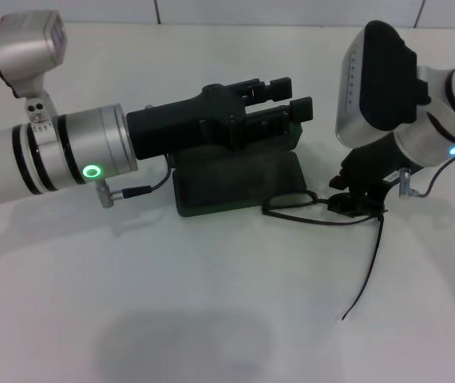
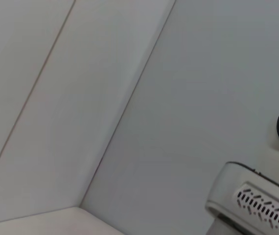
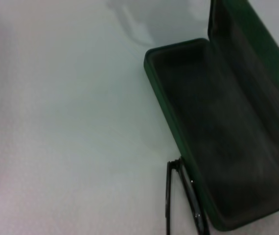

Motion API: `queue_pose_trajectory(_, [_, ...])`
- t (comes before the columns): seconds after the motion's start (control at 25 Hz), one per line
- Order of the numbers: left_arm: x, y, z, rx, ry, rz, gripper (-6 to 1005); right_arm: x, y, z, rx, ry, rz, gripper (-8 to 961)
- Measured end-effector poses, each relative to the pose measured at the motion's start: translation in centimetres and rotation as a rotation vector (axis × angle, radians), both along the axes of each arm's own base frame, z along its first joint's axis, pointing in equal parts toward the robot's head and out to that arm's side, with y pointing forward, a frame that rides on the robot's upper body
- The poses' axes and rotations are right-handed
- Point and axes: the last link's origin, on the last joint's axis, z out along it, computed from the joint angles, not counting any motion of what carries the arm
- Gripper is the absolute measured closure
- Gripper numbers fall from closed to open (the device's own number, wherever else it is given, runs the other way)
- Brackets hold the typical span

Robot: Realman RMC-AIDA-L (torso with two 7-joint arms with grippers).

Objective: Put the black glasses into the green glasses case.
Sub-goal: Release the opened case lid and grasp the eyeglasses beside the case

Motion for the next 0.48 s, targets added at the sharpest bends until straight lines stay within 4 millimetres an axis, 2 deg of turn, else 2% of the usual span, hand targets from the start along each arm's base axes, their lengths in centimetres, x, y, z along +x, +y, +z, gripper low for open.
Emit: queue_pose_trajectory(0.48, [0.0, 0.1, 0.1, 0.006, 0.001, -0.004, 375, 0.1, -0.3, -1.6, 0.000, 0.013, 0.028, 656])
